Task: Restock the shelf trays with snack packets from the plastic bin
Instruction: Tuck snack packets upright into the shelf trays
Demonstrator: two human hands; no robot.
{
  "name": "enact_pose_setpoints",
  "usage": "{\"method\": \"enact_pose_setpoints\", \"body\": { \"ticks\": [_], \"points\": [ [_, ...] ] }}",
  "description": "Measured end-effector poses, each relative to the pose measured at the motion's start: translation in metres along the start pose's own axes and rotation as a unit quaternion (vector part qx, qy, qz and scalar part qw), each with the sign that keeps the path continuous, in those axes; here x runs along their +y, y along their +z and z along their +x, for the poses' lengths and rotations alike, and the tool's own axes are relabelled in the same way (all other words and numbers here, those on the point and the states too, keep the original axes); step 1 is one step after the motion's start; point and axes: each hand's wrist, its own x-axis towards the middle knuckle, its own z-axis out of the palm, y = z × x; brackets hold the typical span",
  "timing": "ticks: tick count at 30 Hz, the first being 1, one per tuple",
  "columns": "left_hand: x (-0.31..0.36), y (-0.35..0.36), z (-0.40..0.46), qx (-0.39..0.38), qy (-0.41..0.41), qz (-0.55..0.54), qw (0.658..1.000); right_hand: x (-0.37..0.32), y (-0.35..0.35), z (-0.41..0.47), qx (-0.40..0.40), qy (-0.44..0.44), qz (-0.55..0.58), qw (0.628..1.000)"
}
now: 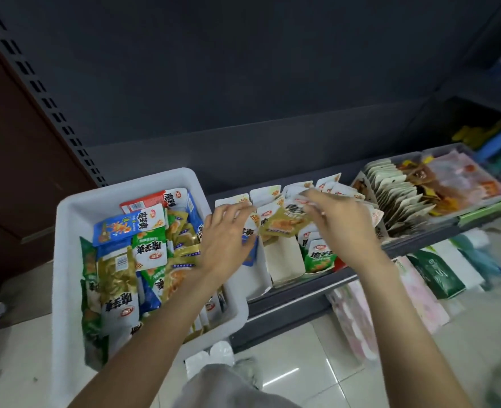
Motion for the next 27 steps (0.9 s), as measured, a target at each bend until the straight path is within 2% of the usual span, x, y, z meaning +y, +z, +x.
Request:
{"method": "enact_pose_setpoints", "body": {
  "ticks": [3, 7, 12, 16, 19, 22, 25, 27],
  "points": [
    [0.001, 0.002, 0.001, 0.009, -0.001, 0.021, 1.0, -0.001, 0.021, 0.018, -0.081, -0.005, -0.053, 0.995],
    [0.001, 0.001, 0.0, 0.009, 0.003, 0.025, 1.0, 0.011, 0.026, 0.031, -0.115, -0.017, -0.081, 0.99],
    [0.0, 0.002, 0.001, -0.001, 0.005, 0.025, 1.0, 0.009, 0.054, 0.035, -0.127, -0.076, -0.068, 0.987],
    [-0.003, 0.001, 0.0, -0.007, 0.019, 0.005, 1.0, 0.008, 0.077, 0.036, -0.063, -0.039, -0.058, 0.996],
    [-0.008, -0.008, -0.006, 0.055, 0.014, -0.035, 0.998, 0.004, 0.066, 0.032, 0.04, 0.021, 0.006, 0.999],
    [-0.019, -0.025, -0.025, 0.138, -0.059, -0.085, 0.985, -0.017, 0.051, 0.022, 0.088, 0.07, 0.133, 0.985],
    [-0.045, -0.036, -0.057, 0.202, -0.118, -0.096, 0.967, -0.057, 0.048, 0.013, 0.067, 0.054, 0.242, 0.966],
    [-0.072, -0.038, -0.079, 0.196, -0.166, -0.051, 0.965, -0.088, 0.054, 0.012, 0.006, -0.001, 0.271, 0.963]
  ]
}}
